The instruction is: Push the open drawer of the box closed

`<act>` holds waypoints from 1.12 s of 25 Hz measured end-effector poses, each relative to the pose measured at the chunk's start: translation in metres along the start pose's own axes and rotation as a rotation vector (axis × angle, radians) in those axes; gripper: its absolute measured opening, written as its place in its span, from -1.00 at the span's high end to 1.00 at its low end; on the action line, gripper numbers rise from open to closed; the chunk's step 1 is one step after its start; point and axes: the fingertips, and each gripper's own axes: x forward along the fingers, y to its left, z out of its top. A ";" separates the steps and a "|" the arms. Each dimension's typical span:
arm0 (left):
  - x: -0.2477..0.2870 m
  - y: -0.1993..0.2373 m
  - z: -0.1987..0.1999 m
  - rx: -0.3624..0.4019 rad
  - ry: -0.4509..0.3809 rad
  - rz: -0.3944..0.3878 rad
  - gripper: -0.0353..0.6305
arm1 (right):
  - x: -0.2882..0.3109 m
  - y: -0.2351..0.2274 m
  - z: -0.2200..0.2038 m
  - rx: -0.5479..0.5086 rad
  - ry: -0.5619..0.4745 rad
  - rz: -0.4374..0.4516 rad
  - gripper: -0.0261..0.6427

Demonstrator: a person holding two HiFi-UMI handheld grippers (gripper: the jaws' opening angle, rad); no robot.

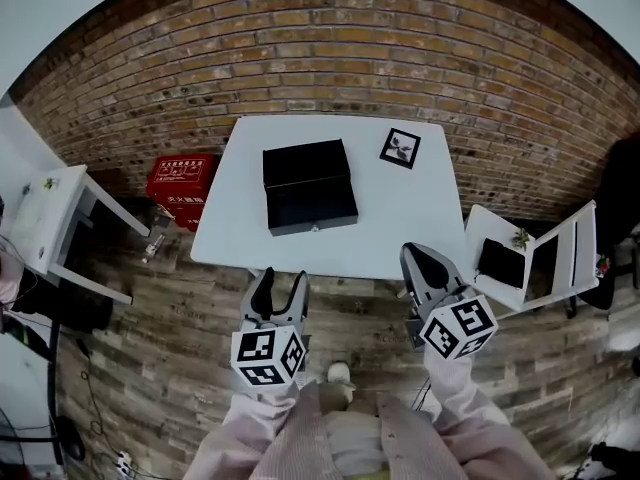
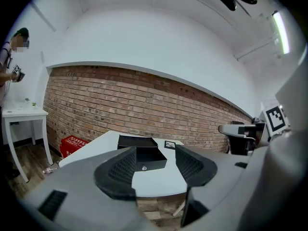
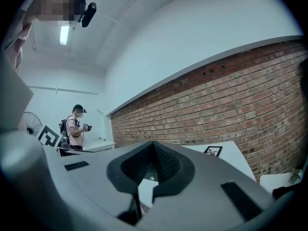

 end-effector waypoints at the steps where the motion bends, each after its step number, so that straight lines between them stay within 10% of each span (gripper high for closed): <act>1: 0.005 0.002 0.000 -0.003 0.004 -0.004 0.17 | 0.005 -0.002 -0.001 -0.005 0.002 -0.002 0.91; 28: 0.117 0.031 -0.059 -0.142 0.222 0.016 0.17 | 0.110 -0.054 -0.027 0.003 0.108 0.033 0.91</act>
